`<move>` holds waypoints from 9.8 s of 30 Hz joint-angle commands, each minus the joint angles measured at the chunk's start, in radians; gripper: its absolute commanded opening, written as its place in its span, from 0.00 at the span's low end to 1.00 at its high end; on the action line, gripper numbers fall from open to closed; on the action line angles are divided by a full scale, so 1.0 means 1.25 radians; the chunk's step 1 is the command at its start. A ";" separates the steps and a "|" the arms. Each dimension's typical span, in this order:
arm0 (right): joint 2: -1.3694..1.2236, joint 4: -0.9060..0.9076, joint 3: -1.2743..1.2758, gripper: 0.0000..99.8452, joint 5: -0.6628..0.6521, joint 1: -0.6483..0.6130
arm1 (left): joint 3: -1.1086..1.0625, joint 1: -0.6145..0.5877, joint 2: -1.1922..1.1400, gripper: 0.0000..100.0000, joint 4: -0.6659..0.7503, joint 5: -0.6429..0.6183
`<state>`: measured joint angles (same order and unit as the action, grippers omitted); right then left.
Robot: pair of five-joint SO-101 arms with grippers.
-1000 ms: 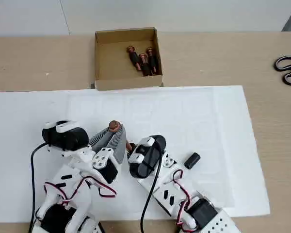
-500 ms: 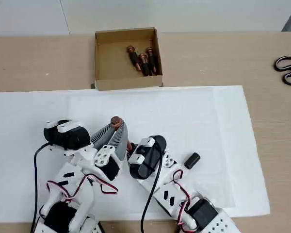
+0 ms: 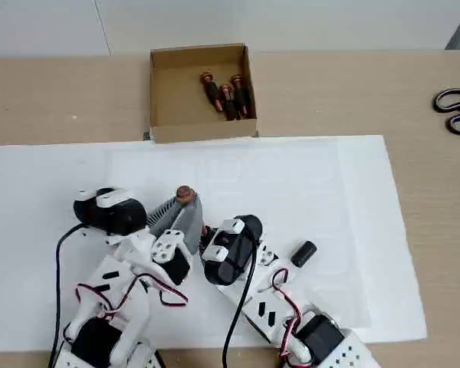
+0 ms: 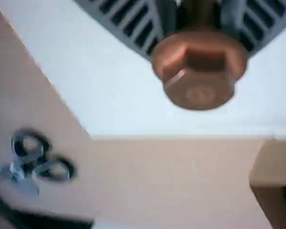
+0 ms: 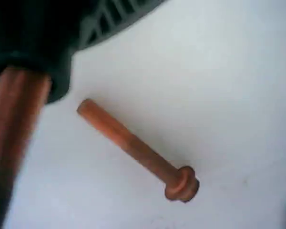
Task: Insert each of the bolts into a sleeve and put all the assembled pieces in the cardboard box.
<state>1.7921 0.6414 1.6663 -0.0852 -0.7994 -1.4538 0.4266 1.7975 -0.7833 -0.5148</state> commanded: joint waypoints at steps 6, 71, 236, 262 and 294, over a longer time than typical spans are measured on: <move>0.015 -0.006 -0.083 0.00 -0.007 -0.001 | 0.010 0.050 0.010 0.01 -0.128 -0.009; 0.017 -0.004 -0.128 0.00 -0.052 0.053 | 0.029 0.095 0.010 0.11 -0.146 0.096; -1.713 0.889 -2.097 0.01 0.119 0.409 | 1.130 -0.373 -0.826 0.01 -0.527 0.005; -0.935 0.705 -0.853 0.01 0.358 0.447 | 1.007 -0.376 -0.825 0.01 -0.560 -0.042; -0.926 0.671 -0.721 0.02 0.453 0.524 | 1.007 -0.377 -0.825 0.01 -0.588 -0.103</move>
<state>0.6107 1.4975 0.7702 0.4733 -0.1504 -0.1972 -0.0430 0.7618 -1.5167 -0.6391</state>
